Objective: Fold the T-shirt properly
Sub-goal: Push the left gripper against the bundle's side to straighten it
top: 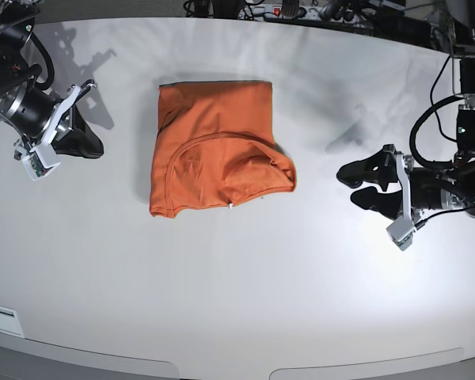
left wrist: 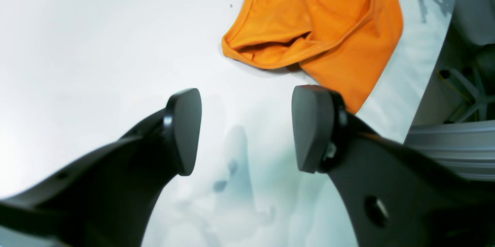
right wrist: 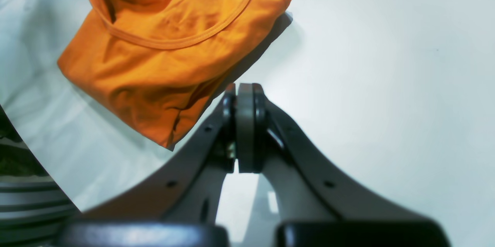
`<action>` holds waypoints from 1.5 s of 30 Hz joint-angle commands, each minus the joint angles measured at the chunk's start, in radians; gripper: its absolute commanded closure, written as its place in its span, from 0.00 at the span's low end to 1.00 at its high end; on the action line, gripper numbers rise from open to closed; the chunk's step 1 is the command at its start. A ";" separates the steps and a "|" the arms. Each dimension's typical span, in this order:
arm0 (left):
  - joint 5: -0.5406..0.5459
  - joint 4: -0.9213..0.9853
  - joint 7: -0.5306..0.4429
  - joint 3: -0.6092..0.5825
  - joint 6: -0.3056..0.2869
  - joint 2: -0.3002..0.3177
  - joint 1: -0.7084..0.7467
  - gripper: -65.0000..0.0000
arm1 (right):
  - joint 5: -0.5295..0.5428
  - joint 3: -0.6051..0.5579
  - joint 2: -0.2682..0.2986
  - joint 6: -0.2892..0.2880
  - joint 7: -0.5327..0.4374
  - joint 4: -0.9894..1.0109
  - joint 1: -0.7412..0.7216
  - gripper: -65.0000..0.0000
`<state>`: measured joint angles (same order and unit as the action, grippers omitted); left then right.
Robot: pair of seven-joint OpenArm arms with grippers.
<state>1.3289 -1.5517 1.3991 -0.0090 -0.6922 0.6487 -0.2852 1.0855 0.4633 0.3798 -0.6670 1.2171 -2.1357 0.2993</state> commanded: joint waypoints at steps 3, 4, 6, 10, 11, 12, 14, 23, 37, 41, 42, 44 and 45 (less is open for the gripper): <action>-0.057 -0.011 -0.042 0.009 0.014 0.014 0.024 0.40 | 0.022 0.009 0.014 -0.008 -0.018 -0.019 0.006 1.00; -0.103 -0.011 -0.066 0.009 0.035 0.010 0.042 0.40 | 0.022 0.009 0.014 -0.008 -0.019 -0.019 0.013 1.00; -0.190 -0.011 -0.115 0.009 0.072 -0.006 0.076 0.40 | 0.022 0.009 0.014 -0.011 -0.019 -0.019 0.019 1.00; -0.211 -0.011 -0.142 0.009 0.066 -0.064 0.113 0.40 | 0.022 0.009 0.014 -0.031 -0.047 -0.019 0.019 1.00; -0.211 -0.011 -0.143 0.009 0.060 -0.079 0.119 0.40 | 0.022 0.009 0.014 -0.031 -0.053 -0.019 0.019 1.00; -0.211 -0.011 -0.145 0.009 0.055 -0.093 0.122 0.40 | 0.022 0.009 0.014 -0.031 -0.053 -0.019 0.019 1.00; -0.215 -0.011 -0.146 0.009 0.052 -0.122 0.131 0.40 | 0.022 0.009 0.014 -0.031 -0.046 -0.019 0.020 1.00; -0.441 -0.011 -0.261 0.010 0.121 -0.277 0.150 0.40 | 0.017 0.009 0.014 -0.031 -0.045 -0.019 0.019 1.00; -0.568 -0.011 -0.360 0.015 0.135 -0.399 0.187 0.91 | 0.014 0.009 0.014 -0.031 -0.045 -0.019 0.017 1.00; -0.559 -0.012 -0.375 0.022 0.135 -0.399 0.166 0.98 | 0.014 0.009 0.014 -0.031 -0.045 -0.019 0.017 1.00; -0.558 -0.013 -0.370 0.023 0.135 -0.399 0.154 0.97 | 0.014 0.009 0.014 -0.031 -0.045 -0.019 0.017 1.00; -0.563 -0.013 -0.368 0.024 0.132 -0.399 0.127 0.94 | 0.014 0.009 0.014 -0.031 -0.045 -0.019 0.017 1.00; -0.566 -0.013 -0.370 0.024 0.116 -0.399 0.113 0.93 | 0.014 0.009 0.014 -0.031 -0.045 -0.019 0.017 1.00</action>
<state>0.7460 -1.5490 1.0485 0.0082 -0.5716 0.2447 -0.1535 1.0813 0.4641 0.3798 -0.6933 1.1900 -2.1376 0.3237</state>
